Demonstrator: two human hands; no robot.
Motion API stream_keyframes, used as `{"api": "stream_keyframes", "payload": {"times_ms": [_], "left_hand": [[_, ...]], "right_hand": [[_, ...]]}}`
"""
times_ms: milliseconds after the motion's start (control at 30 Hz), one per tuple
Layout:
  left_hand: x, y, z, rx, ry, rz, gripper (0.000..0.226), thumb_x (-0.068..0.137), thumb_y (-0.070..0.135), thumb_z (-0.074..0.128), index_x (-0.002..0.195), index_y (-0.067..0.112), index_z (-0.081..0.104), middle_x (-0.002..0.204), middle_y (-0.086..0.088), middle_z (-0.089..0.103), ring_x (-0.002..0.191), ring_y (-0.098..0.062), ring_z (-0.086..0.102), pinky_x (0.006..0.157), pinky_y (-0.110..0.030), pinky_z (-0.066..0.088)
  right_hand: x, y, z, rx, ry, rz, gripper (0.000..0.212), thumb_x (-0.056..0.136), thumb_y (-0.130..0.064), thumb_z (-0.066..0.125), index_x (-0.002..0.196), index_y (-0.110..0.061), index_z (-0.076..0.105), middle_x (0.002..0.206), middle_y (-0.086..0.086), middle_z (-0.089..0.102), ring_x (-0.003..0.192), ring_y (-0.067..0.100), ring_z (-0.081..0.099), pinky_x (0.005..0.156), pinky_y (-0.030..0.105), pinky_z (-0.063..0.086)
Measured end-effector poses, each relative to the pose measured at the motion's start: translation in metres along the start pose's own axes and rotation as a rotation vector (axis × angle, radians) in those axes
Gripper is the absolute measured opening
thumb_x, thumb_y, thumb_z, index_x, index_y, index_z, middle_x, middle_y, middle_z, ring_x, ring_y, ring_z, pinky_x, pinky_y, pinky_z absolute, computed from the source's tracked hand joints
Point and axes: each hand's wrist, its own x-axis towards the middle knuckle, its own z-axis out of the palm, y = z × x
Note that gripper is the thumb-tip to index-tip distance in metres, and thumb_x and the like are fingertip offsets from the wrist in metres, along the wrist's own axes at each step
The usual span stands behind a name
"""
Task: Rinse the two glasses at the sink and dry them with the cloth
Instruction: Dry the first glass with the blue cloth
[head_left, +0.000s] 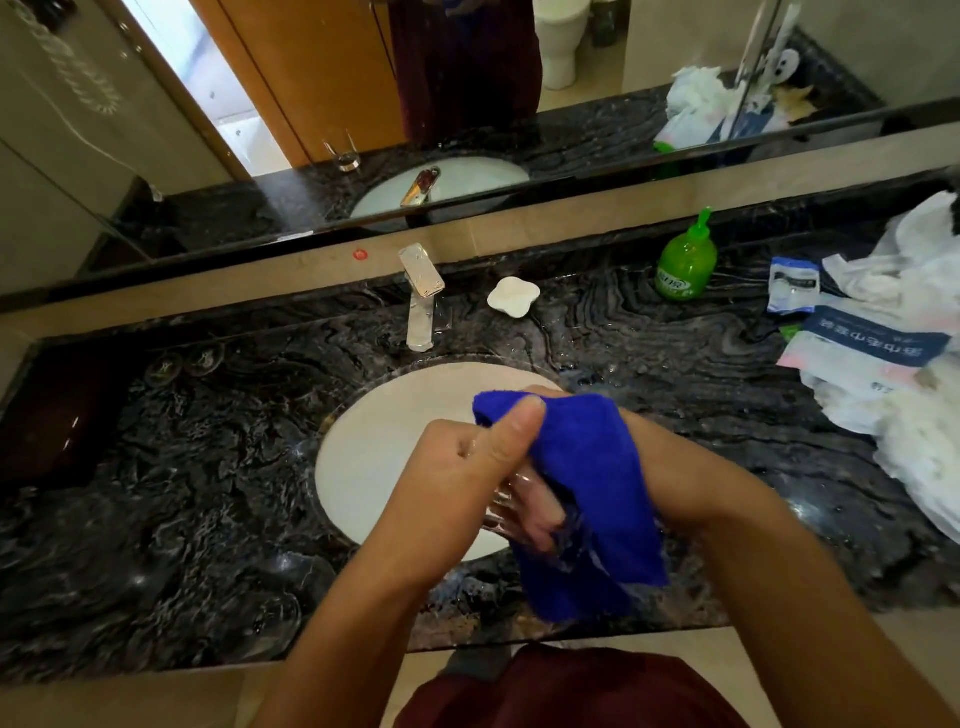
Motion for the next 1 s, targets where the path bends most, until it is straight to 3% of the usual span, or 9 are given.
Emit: {"api": "stream_keyframes", "payload": {"times_ms": [167,267,367,467,533,667,800,900,1000], "left_hand": [[0.002,-0.016,-0.002,0.020,0.101,0.128,0.050,0.086,0.045,0.067,0.048,0.012,0.070,0.053,-0.013,0.069,0.048,-0.023,0.066,0.055,-0.029,0.055],[0.005,-0.025,0.002,0.128,0.224,0.232,0.052,0.089,0.040,0.067,0.049,0.006,0.066,0.050,-0.008,0.066,0.048,-0.019,0.063,0.055,-0.028,0.050],[0.012,-0.034,-0.002,0.311,0.428,0.320,0.051,0.092,0.040,0.067,0.056,0.004,0.063,0.053,-0.007,0.062,0.052,-0.021,0.056,0.056,-0.028,0.044],[0.016,-0.033,-0.004,0.329,0.484,0.288,0.035,0.095,0.044,0.065,0.074,0.016,0.068,0.070,0.002,0.066,0.066,-0.013,0.060,0.063,-0.022,0.045],[0.016,-0.032,-0.004,0.279,0.466,0.226,0.023,0.094,0.048,0.062,0.093,0.026,0.068,0.086,0.010,0.071,0.081,-0.008,0.066,0.073,-0.020,0.050],[0.002,-0.040,0.002,0.159,0.424,0.117,0.048,0.088,0.066,0.051,0.121,0.033,0.058,0.110,0.012,0.070,0.100,-0.010,0.069,0.078,-0.024,0.057],[-0.008,-0.044,0.013,0.044,0.422,0.082,0.052,0.089,0.064,0.052,0.125,0.028,0.057,0.110,0.016,0.071,0.100,-0.003,0.069,0.078,-0.014,0.052],[-0.003,-0.042,0.016,-0.007,0.480,0.035,0.059,0.090,0.069,0.053,0.128,0.024,0.056,0.108,0.017,0.073,0.096,0.002,0.070,0.075,-0.012,0.050],[0.004,-0.039,0.006,-0.146,0.599,-0.040,0.056,0.091,0.065,0.045,0.121,0.020,0.061,0.106,0.005,0.077,0.095,-0.009,0.074,0.078,-0.026,0.055]], "right_hand": [[-0.001,0.027,0.003,0.379,0.168,0.220,0.041,0.103,0.000,0.042,0.069,-0.010,0.062,0.048,-0.004,0.066,0.042,0.000,0.060,0.044,0.013,0.048],[0.003,0.034,0.008,0.488,0.249,0.200,0.045,0.100,0.004,0.044,0.063,-0.014,0.062,0.045,-0.003,0.063,0.039,-0.001,0.057,0.043,0.012,0.047],[0.005,0.039,0.014,0.564,0.275,0.101,0.016,0.084,-0.017,0.073,0.075,-0.016,0.060,0.060,-0.008,0.064,0.051,0.003,0.056,0.051,0.015,0.049],[0.011,0.045,0.017,0.525,0.373,0.033,0.017,0.096,-0.016,0.061,0.086,-0.003,0.067,0.072,-0.005,0.065,0.061,0.004,0.058,0.056,0.017,0.050],[0.012,0.041,0.020,0.525,0.426,0.009,0.033,0.102,-0.008,0.048,0.082,-0.019,0.072,0.063,-0.012,0.068,0.056,0.000,0.062,0.055,0.017,0.051],[0.016,0.036,0.019,0.606,0.598,-0.030,0.029,0.102,-0.005,0.048,0.076,-0.015,0.055,0.055,-0.011,0.059,0.052,0.008,0.051,0.053,0.024,0.047],[0.016,0.027,0.026,0.604,0.636,-0.212,0.014,0.100,-0.009,0.053,0.087,-0.013,0.056,0.064,-0.008,0.065,0.052,0.007,0.061,0.044,0.023,0.051],[0.014,0.032,0.040,0.479,0.627,-0.233,0.013,0.089,-0.036,0.073,0.091,-0.025,0.066,0.085,0.012,0.069,0.069,0.029,0.064,0.053,0.040,0.054],[0.010,0.023,0.047,0.420,0.612,-0.210,0.025,0.092,-0.032,0.070,0.090,-0.009,0.063,0.067,0.015,0.067,0.058,0.029,0.058,0.051,0.036,0.049]]}}
